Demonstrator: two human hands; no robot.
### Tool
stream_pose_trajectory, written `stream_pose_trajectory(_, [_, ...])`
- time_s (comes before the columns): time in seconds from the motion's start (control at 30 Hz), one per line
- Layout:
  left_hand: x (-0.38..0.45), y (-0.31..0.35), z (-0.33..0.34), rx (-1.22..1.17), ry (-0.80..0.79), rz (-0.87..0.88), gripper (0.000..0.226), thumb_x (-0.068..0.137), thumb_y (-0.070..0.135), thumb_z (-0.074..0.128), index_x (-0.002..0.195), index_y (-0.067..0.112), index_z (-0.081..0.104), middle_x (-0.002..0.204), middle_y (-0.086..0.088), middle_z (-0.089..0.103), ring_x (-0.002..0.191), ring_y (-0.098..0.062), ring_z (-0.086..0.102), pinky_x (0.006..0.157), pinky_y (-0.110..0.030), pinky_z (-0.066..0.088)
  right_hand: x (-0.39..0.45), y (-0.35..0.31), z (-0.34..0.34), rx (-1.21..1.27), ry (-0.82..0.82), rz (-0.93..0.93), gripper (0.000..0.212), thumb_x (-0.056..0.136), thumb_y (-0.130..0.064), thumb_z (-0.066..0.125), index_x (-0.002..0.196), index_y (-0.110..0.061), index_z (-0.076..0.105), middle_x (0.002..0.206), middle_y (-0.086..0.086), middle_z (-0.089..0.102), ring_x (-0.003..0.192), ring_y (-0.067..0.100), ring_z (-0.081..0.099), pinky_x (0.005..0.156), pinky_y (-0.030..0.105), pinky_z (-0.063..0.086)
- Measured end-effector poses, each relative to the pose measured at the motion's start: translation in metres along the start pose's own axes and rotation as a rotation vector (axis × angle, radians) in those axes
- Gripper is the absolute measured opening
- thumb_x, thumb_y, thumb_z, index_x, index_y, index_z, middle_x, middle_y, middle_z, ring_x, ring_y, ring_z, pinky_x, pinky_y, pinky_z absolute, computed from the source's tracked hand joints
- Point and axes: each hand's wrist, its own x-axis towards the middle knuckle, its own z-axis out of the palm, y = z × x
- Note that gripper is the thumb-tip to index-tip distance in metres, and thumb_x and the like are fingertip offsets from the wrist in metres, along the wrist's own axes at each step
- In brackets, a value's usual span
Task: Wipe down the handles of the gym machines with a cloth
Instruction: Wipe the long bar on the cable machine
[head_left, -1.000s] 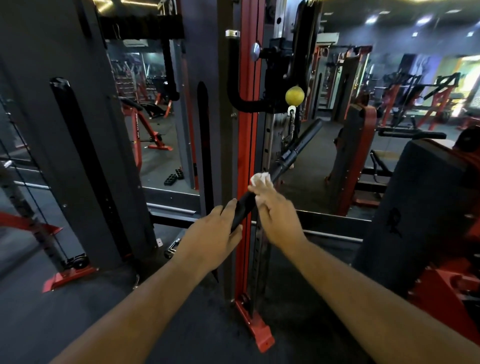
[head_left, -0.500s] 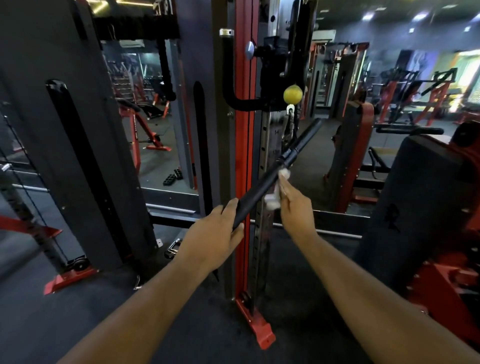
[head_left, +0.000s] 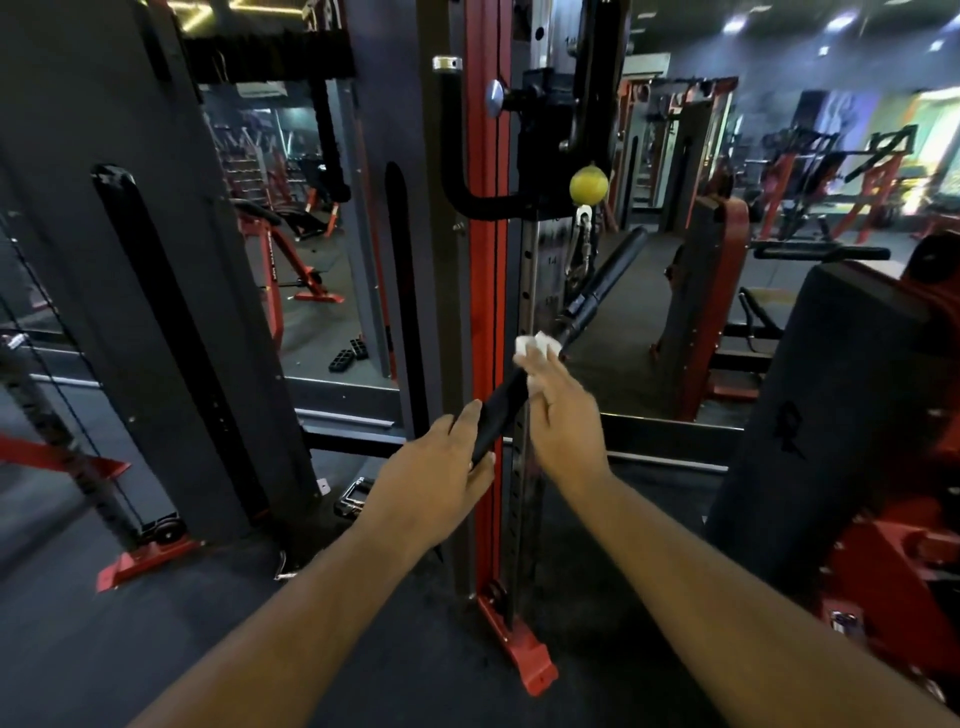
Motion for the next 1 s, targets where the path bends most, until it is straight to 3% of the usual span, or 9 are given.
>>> stream_pose_trajectory(0.2, [0.0,-0.013,0.006,0.002,-0.068,-0.033,0.073,0.099,0.036,0.06,0.16,0.021,0.022,0.132,-0.004,0.055,0.1,-0.025,0.067,0.08,-0.037,0.055,-0.06,-0.024,-0.005,0.253,-0.281,-0.254,0.036,0.105,-0.01,0.047,0.138,-0.021,0.058,0.146,-0.003,0.056,0.137,0.001,0.05,0.112,0.026,0.045])
stream_pose_trajectory(0.3, [0.0,-0.011,0.002,-0.008,-0.027,-0.04,0.069,0.103,0.04,0.052,0.161,0.02,0.02,0.126,-0.001,0.054,0.09,-0.016,0.061,0.071,-0.028,0.047,-0.021,-0.016,-0.025,0.191,-0.053,-0.174,0.038,0.104,-0.015,0.047,0.137,-0.033,0.053,0.127,-0.006,0.064,0.108,-0.008,0.063,0.091,0.017,0.055])
stream_pose_trajectory(0.4, [0.0,-0.004,0.0,-0.016,-0.019,-0.045,0.067,0.105,0.046,0.044,0.161,0.021,0.017,0.124,0.0,0.054,0.085,-0.008,0.053,0.068,-0.024,0.046,0.033,-0.002,-0.031,-0.021,0.05,-0.058,0.04,0.107,-0.017,0.044,0.144,-0.031,0.051,0.12,0.005,0.067,0.09,0.011,0.069,0.076,0.027,0.06])
stream_pose_trajectory(0.5, [0.0,-0.001,0.0,-0.025,-0.017,-0.047,0.067,0.105,0.047,0.043,0.161,0.021,0.017,0.126,0.0,0.054,0.088,-0.009,0.056,0.07,-0.025,0.048,0.04,-0.003,-0.015,-0.116,-0.053,0.016,0.035,0.108,-0.02,0.042,0.141,-0.025,0.055,0.118,0.005,0.067,0.086,0.004,0.065,0.077,0.023,0.057])
stream_pose_trajectory(0.6, [0.001,-0.003,0.0,-0.008,-0.006,-0.027,0.066,0.104,0.045,0.047,0.16,0.02,0.021,0.129,-0.002,0.055,0.098,-0.016,0.064,0.072,-0.027,0.05,0.001,-0.016,0.004,0.032,-0.035,-0.058,0.035,0.106,-0.013,0.047,0.138,-0.021,0.06,0.132,0.004,0.066,0.113,0.008,0.064,0.1,0.027,0.053])
stream_pose_trajectory(0.7, [0.004,-0.006,0.0,-0.002,-0.011,-0.035,0.068,0.103,0.042,0.051,0.16,0.02,0.021,0.131,-0.002,0.055,0.096,-0.016,0.063,0.071,-0.027,0.047,-0.038,-0.021,0.009,0.304,-0.056,-0.088,0.035,0.105,-0.008,0.049,0.136,-0.02,0.063,0.131,0.003,0.068,0.117,0.014,0.067,0.099,0.032,0.056])
stream_pose_trajectory(0.83, [0.002,-0.008,-0.002,-0.002,0.005,-0.034,0.066,0.105,0.046,0.045,0.161,0.022,0.02,0.124,0.001,0.055,0.082,-0.006,0.052,0.065,-0.021,0.04,-0.034,-0.025,-0.001,0.644,0.166,0.211,0.038,0.105,-0.003,0.046,0.121,-0.03,0.067,0.126,-0.01,0.067,0.116,0.001,0.063,0.094,0.018,0.052])
stream_pose_trajectory(0.93, [0.001,-0.004,-0.001,-0.014,0.0,-0.024,0.065,0.106,0.047,0.041,0.161,0.023,0.017,0.119,0.003,0.054,0.081,-0.005,0.056,0.063,-0.018,0.042,0.013,-0.012,-0.002,0.828,0.447,0.541,0.028,0.106,-0.01,0.049,0.119,-0.027,0.068,0.119,-0.004,0.07,0.115,0.013,0.067,0.1,0.035,0.055])
stream_pose_trajectory(1.0, [0.002,-0.001,0.001,0.004,-0.008,-0.011,0.065,0.106,0.048,0.04,0.161,0.023,0.016,0.118,0.003,0.053,0.081,-0.006,0.057,0.065,-0.02,0.047,0.033,-0.014,0.004,0.961,0.454,0.672,0.024,0.106,-0.011,0.05,0.116,-0.023,0.068,0.112,0.002,0.071,0.115,0.026,0.068,0.1,0.042,0.056])
